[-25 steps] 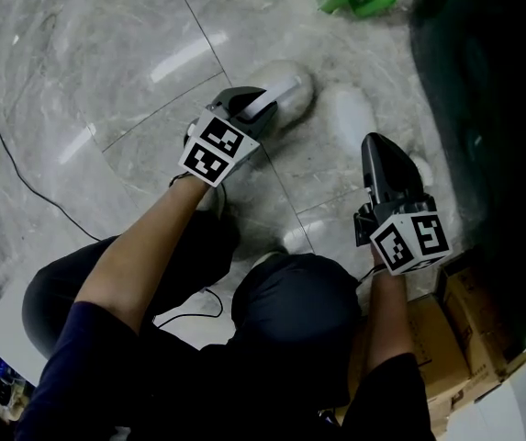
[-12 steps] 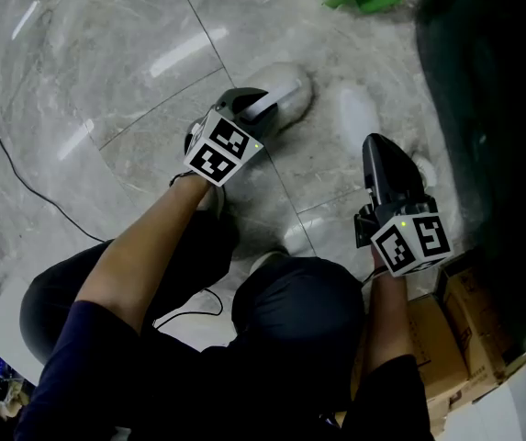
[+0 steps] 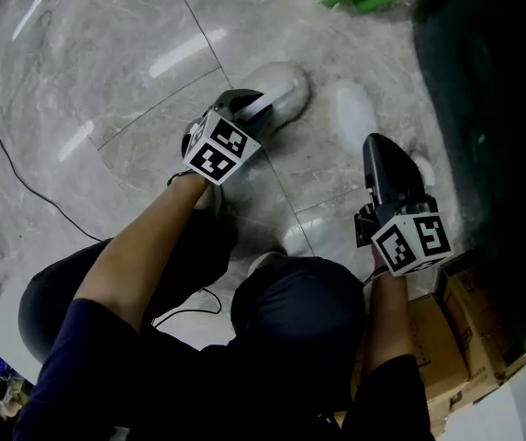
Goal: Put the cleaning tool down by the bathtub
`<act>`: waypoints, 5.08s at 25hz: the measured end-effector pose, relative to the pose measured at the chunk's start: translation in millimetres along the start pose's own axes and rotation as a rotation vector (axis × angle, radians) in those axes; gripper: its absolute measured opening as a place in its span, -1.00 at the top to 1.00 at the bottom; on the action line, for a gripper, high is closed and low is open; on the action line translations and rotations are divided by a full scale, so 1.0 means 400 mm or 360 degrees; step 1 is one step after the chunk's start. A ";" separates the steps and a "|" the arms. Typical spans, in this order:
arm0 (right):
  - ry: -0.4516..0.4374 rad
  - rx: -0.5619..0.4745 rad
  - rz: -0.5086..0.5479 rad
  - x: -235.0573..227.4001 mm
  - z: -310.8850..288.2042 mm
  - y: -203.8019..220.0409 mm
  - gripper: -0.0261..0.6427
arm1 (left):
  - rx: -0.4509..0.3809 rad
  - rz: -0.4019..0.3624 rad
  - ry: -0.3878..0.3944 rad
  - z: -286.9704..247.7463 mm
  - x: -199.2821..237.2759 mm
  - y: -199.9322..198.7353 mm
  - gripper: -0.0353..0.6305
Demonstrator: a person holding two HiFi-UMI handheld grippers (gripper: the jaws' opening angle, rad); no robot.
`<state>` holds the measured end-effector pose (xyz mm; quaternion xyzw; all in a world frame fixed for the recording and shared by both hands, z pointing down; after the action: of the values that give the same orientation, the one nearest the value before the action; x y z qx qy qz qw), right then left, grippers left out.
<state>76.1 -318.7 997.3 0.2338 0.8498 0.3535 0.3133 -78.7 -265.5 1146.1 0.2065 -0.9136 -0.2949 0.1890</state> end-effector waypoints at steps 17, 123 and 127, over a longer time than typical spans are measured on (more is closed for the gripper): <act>0.0013 -0.0063 -0.0009 -0.001 0.021 -0.023 0.91 | -0.0095 -0.0052 0.0001 0.041 0.004 -0.087 0.37; 0.0025 -0.0742 0.0342 0.916 1.388 -1.401 0.91 | -0.1056 -0.0562 0.0009 1.928 -0.824 -1.455 0.79; 0.0033 -0.0725 0.0357 0.922 1.388 -1.396 0.91 | -0.1073 -0.0540 0.0026 1.929 -0.831 -1.452 0.80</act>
<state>109.2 -195.8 137.1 0.2466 0.7201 0.5708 0.3079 -4.5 -177.8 131.1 0.2836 -0.7165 -0.6045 0.2021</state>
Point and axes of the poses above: the fingertips, and each gripper's own axes: z backward along the fingers, x to its left, y out of its underside, the point moved 1 cm from there along z, backward along the fingers, and after that the axes turned 3 degrees about y, right-handed, at the moved point
